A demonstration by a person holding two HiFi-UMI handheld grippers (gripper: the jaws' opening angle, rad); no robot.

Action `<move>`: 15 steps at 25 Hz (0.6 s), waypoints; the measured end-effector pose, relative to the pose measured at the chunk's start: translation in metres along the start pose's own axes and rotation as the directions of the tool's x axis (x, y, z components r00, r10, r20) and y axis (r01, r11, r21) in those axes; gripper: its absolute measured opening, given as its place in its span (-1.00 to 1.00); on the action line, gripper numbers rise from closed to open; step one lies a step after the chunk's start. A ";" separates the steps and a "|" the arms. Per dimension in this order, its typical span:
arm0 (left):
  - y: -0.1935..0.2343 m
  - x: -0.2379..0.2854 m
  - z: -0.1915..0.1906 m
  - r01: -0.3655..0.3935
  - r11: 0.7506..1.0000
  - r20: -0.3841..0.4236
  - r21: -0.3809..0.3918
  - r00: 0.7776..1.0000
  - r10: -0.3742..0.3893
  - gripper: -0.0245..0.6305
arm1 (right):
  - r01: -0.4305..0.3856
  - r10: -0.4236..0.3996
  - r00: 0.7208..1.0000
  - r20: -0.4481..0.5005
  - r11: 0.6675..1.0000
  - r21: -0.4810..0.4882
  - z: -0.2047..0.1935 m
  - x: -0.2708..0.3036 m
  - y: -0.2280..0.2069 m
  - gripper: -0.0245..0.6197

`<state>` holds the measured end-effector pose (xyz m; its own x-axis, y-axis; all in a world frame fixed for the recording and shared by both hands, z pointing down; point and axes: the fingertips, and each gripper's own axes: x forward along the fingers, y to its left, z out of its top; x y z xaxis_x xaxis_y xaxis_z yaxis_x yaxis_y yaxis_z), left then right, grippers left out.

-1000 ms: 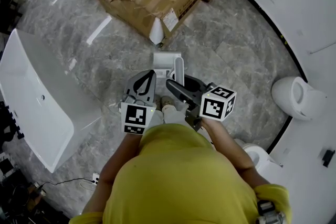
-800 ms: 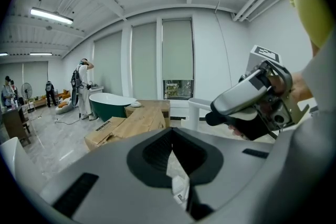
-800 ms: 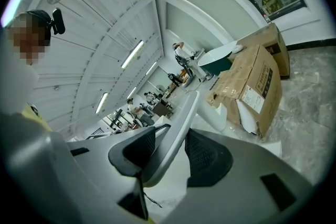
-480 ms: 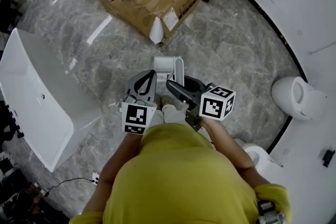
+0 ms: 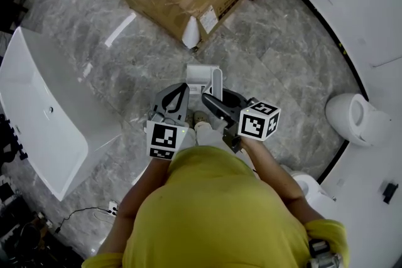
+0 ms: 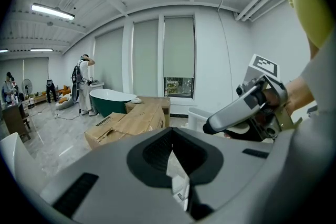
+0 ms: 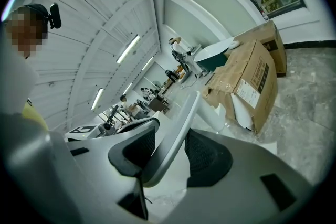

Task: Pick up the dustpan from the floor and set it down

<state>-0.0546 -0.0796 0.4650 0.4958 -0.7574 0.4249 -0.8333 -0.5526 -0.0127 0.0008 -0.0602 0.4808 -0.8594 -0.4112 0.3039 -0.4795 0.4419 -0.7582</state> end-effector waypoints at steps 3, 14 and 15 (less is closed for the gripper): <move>0.005 0.001 -0.001 0.001 1.000 -0.002 -0.002 1.000 -0.001 -0.93 | 0.003 -0.004 1.000 -0.013 1.000 -0.009 -0.003 0.011 -0.010 -0.39; 0.023 0.008 -0.009 0.006 0.999 -0.030 -0.032 1.000 -0.007 -0.93 | 0.047 -0.051 0.996 -0.075 0.998 -0.047 -0.014 0.054 -0.066 -0.40; 0.024 0.009 -0.010 0.006 0.999 -0.032 -0.035 0.999 -0.007 -0.93 | 0.047 -0.050 0.996 -0.077 0.998 -0.048 -0.013 0.058 -0.070 -0.39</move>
<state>-0.0728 -0.0967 0.4774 0.4938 -0.7416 0.4540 -0.8384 -0.5447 0.0220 -0.0174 -0.1044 0.5594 -0.8454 -0.3701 0.3852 -0.5270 0.4604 -0.7144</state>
